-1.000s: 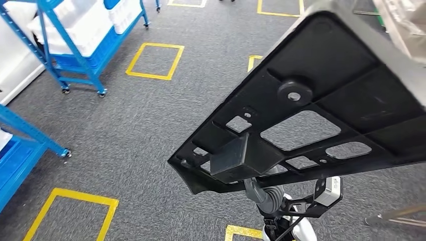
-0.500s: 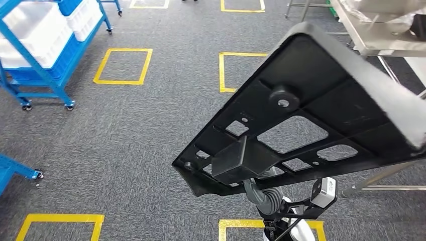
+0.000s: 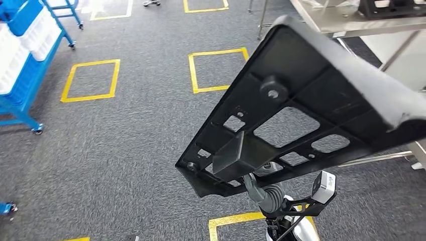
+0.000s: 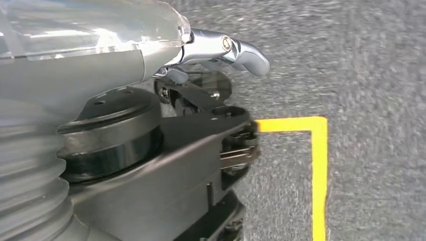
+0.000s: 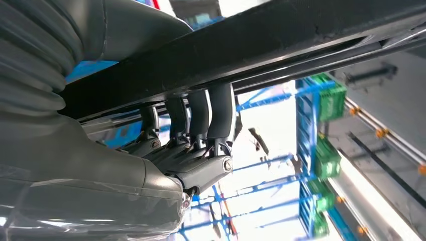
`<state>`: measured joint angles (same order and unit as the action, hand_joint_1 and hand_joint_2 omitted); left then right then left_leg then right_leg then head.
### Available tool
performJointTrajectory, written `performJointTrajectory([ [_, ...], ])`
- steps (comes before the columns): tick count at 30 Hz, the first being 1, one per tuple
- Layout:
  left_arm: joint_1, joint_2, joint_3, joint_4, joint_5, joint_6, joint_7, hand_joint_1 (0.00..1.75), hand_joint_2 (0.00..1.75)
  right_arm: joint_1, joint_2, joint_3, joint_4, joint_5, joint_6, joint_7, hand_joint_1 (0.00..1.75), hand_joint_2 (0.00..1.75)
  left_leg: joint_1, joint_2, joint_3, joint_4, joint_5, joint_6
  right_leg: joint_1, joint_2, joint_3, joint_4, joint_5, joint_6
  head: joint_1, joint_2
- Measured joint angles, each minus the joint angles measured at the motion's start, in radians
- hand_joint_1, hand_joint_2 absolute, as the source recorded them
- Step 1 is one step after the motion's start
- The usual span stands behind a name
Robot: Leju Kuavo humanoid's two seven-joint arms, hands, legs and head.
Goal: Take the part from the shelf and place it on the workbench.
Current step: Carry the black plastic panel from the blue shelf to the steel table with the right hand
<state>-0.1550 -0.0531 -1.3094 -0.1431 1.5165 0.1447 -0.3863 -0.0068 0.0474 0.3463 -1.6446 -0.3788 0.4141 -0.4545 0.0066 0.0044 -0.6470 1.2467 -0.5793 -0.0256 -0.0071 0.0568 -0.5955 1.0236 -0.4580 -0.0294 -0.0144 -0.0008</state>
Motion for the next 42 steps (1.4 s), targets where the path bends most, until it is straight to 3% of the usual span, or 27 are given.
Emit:
performJointTrajectory([
  [2,-0.006,0.000,0.000,0.000,-0.001,0.012,-0.002,0.00,1.75,-0.022,-0.003,0.012,0.015,-0.028,-0.001,0.001,1.75,1.75,0.004,-0.041,0.058,-0.139,0.070,0.005,0.000,0.026,-0.002,0.004,0.000,0.003,0.000,0.000],
  [4,-0.007,0.002,-0.001,0.000,0.004,0.028,-0.001,0.00,1.75,-0.055,-0.003,0.024,0.037,-0.050,0.001,0.004,1.75,1.75,0.006,-0.083,0.092,-0.223,0.095,0.011,-0.003,0.051,-0.011,0.006,0.005,0.014,0.000,0.000],
  [5,-0.006,0.004,-0.001,0.000,0.008,0.033,-0.001,0.00,1.75,-0.069,-0.002,0.029,0.047,-0.057,0.000,0.005,1.75,1.75,0.004,-0.089,0.094,-0.230,0.092,0.015,-0.005,0.062,-0.015,0.006,0.009,0.021,0.000,0.000],
  [6,-0.004,0.006,0.000,0.000,0.012,0.036,-0.001,0.00,1.75,-0.079,-0.002,0.032,0.055,-0.062,-0.001,0.005,1.75,1.75,0.004,-0.081,0.095,-0.234,0.096,0.020,-0.007,0.073,-0.020,0.003,0.013,0.029,0.000,0.000],
  [7,-0.002,0.008,0.000,0.000,0.016,0.039,0.000,0.00,1.75,-0.084,-0.002,0.034,0.061,-0.065,-0.004,0.005,1.75,1.75,0.005,-0.070,0.096,-0.240,0.101,0.027,-0.008,0.066,-0.022,0.004,0.013,0.035,0.001,0.000],
  [9,0.005,0.014,0.001,0.001,0.025,0.044,0.001,0.00,1.75,-0.093,-0.001,0.037,0.068,-0.067,-0.008,0.005,1.75,1.75,0.007,-0.047,0.099,-0.252,0.111,0.041,-0.003,0.015,-0.041,0.041,-0.014,0.041,0.003,0.000],
  [11,0.016,0.020,0.002,0.002,0.032,0.045,0.004,0.00,1.75,-0.099,0.002,0.042,0.073,-0.067,-0.009,0.002,1.75,1.75,0.004,-0.020,0.100,-0.256,0.113,0.048,-0.002,-0.039,-0.094,0.154,-0.079,0.044,0.006,0.000],
  [13,0.027,0.024,0.002,0.002,0.031,0.045,0.010,0.00,1.75,-0.092,0.003,0.044,0.078,-0.063,-0.008,-0.010,1.75,1.75,0.001,0.007,0.098,-0.255,0.111,0.050,-0.005,-0.051,-0.149,0.272,-0.124,0.048,0.006,0.000],
  [14,0.030,0.025,0.002,0.002,0.028,0.046,0.013,0.00,1.75,-0.085,0.003,0.045,0.080,-0.059,-0.006,-0.019,1.75,1.75,0.000,0.020,0.098,-0.255,0.110,0.050,-0.006,-0.052,-0.155,0.287,-0.120,0.048,0.006,0.000],
  [15,0.032,0.026,0.002,0.002,0.026,0.047,0.017,0.00,1.75,-0.078,0.003,0.045,0.082,-0.055,-0.003,-0.028,1.75,1.75,0.000,0.031,0.099,-0.254,0.108,0.049,-0.006,-0.055,-0.141,0.263,-0.100,0.049,0.006,0.000],
  [17,0.033,0.026,0.002,0.002,0.020,0.047,0.024,0.00,1.75,-0.069,0.005,0.045,0.082,-0.046,0.000,-0.038,1.75,1.75,-0.001,0.052,0.102,-0.251,0.103,0.043,-0.004,-0.083,-0.063,0.122,-0.038,0.045,0.006,0.000],
  [19,0.033,0.027,0.002,0.002,0.014,0.048,0.031,0.00,1.75,-0.066,0.011,0.045,0.077,-0.040,0.001,-0.037,1.75,1.75,-0.006,0.068,0.104,-0.247,0.096,0.034,0.003,-0.109,-0.006,0.013,-0.006,0.037,0.006,0.000],
  [20,0.033,0.027,0.002,0.002,0.011,0.049,0.036,0.00,1.75,-0.065,0.015,0.044,0.074,-0.039,0.000,-0.036,1.75,1.75,-0.008,0.075,0.105,-0.246,0.094,0.029,0.007,-0.113,0.001,-0.003,-0.007,0.033,0.005,0.000],
  [22,0.032,0.028,0.001,0.002,0.005,0.051,0.042,0.00,1.75,-0.059,0.021,0.043,0.068,-0.035,0.000,-0.034,1.75,1.75,-0.008,0.090,0.109,-0.246,0.090,0.018,0.009,-0.092,-0.001,-0.003,-0.004,0.024,0.005,0.000],
  [23,0.031,0.029,0.001,0.002,0.004,0.052,0.042,0.00,1.75,-0.055,0.023,0.042,0.067,-0.034,0.001,-0.035,1.75,1.75,-0.006,0.085,0.110,-0.242,0.085,0.013,0.007,-0.083,-0.001,-0.006,-0.002,0.020,0.005,0.000],
  [25,0.031,0.031,0.000,0.002,0.001,0.053,0.038,0.00,1.75,-0.049,0.026,0.039,0.064,-0.032,0.008,-0.039,1.75,1.75,-0.001,0.047,0.090,-0.189,0.046,0.003,0.001,-0.066,0.002,-0.011,0.002,0.009,0.005,0.000],
  [27,0.034,0.033,-0.002,0.002,-0.003,0.053,0.033,0.00,1.75,-0.044,0.030,0.035,0.063,-0.030,0.017,-0.047,1.75,1.75,0.002,0.010,0.032,-0.061,-0.020,-0.003,0.000,-0.047,0.001,-0.010,0.004,0.003,0.004,0.000],
  [29,0.038,0.036,-0.007,0.002,-0.009,0.053,0.028,0.00,1.75,-0.040,0.033,0.029,0.065,-0.026,0.022,-0.054,1.75,1.75,0.003,0.003,-0.020,0.043,-0.048,-0.005,0.001,-0.024,0.000,-0.008,0.004,0.001,0.005,0.000],
  [30,0.039,0.038,-0.009,0.002,-0.011,0.053,0.025,0.00,1.75,-0.038,0.034,0.026,0.067,-0.025,0.023,-0.056,1.75,1.75,0.003,0.002,-0.023,0.042,-0.033,-0.005,0.001,-0.011,0.000,-0.006,0.004,0.001,0.005,0.000],
  [31,0.038,0.039,-0.011,0.002,-0.012,0.052,0.024,0.00,1.75,-0.037,0.036,0.023,0.068,-0.024,0.023,-0.056,1.75,1.75,0.004,-0.002,-0.006,-0.001,0.001,-0.003,0.001,0.002,0.000,-0.004,0.004,0.002,0.005,0.000],
  [32,0.037,0.041,-0.013,0.002,-0.014,0.052,0.024,0.00,1.75,-0.037,0.039,0.022,0.069,-0.022,0.023,-0.056,1.75,1.75,0.005,-0.015,0.025,-0.071,0.040,-0.001,0.001,0.014,0.000,-0.001,0.003,0.003,0.004,0.000],
  [34,0.035,0.046,-0.017,0.002,-0.018,0.050,0.025,0.00,1.75,-0.038,0.047,0.019,0.068,-0.017,0.021,-0.051,1.75,1.75,0.007,-0.057,0.079,-0.193,0.087,0.007,0.002,0.036,-0.003,0.003,0.003,0.010,0.005,0.000],
  [36,0.032,0.048,-0.021,0.002,-0.023,0.049,0.029,0.00,1.75,-0.038,0.052,0.017,0.064,-0.010,0.018,-0.043,1.75,1.75,0.005,-0.074,0.094,-0.228,0.090,0.015,-0.001,0.054,-0.010,0.004,0.007,0.023,0.005,0.000],
  [38,0.027,0.047,-0.024,0.002,-0.026,0.048,0.034,0.00,1.75,-0.036,0.054,0.015,0.059,-0.006,0.017,-0.037,1.75,1.75,0.006,-0.054,0.096,-0.236,0.099,0.028,-0.004,0.067,-0.016,0.004,0.011,0.036,0.005,0.000],
  [40,0.024,0.046,-0.025,0.002,-0.026,0.046,0.037,0.00,1.75,-0.036,0.054,0.012,0.054,-0.004,0.016,-0.034,1.75,1.75,0.009,-0.031,0.099,-0.249,0.109,0.043,0.001,0.030,-0.036,0.047,-0.019,0.046,0.010,0.000],
  [42,0.026,0.046,-0.026,0.002,-0.026,0.044,0.039,0.00,1.75,-0.037,0.054,0.010,0.052,-0.001,0.016,-0.032,1.75,1.75,0.006,-0.005,0.098,-0.255,0.112,0.051,0.002,-0.027,-0.086,0.160,-0.085,0.053,0.016,0.000],
])
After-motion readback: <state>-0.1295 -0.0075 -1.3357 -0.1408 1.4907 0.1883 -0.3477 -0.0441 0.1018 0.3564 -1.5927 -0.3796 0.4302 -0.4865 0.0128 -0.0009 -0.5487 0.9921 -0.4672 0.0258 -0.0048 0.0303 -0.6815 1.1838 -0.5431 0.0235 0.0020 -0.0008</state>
